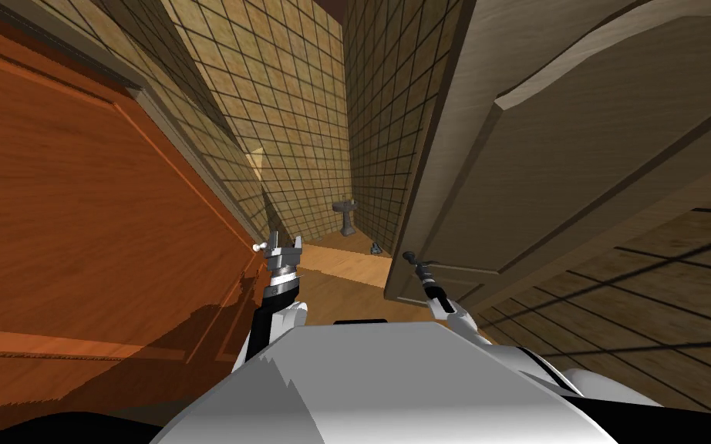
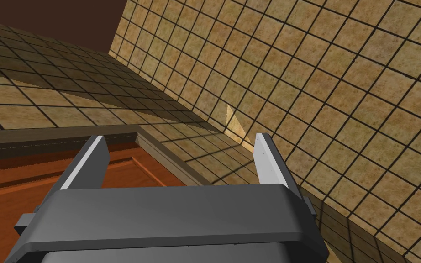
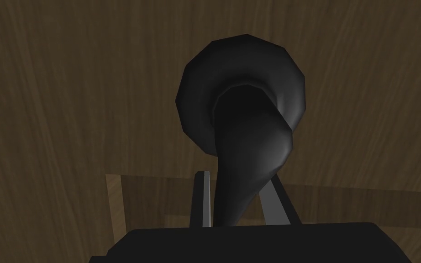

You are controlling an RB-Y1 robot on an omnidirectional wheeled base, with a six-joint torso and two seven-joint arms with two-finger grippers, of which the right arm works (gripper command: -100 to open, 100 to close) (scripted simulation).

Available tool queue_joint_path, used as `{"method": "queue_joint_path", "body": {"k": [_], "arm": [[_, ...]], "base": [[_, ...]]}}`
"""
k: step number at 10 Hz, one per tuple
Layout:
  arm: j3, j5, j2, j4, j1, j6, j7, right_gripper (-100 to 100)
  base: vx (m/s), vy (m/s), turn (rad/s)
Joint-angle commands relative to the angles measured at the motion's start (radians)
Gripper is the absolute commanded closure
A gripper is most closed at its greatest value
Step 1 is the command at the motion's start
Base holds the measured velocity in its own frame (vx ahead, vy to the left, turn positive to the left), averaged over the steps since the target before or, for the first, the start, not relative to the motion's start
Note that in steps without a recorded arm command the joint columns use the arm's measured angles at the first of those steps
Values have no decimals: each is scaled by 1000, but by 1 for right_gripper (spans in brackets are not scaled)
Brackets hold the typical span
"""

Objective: Pull the door open

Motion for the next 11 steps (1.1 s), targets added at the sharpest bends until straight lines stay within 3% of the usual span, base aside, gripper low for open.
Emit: {"method": "queue_joint_path", "body": {"k": [1,6,11], "arm": [[17,10,-7,-11,8,-11,-18,100],[45,25,-19,-11,14,-27,-47,100],[93,53,-54,-26,50,-79,-108,100]], "base": [[-185,-53,88],[-153,-49,54],[-174,-57,88]]}}
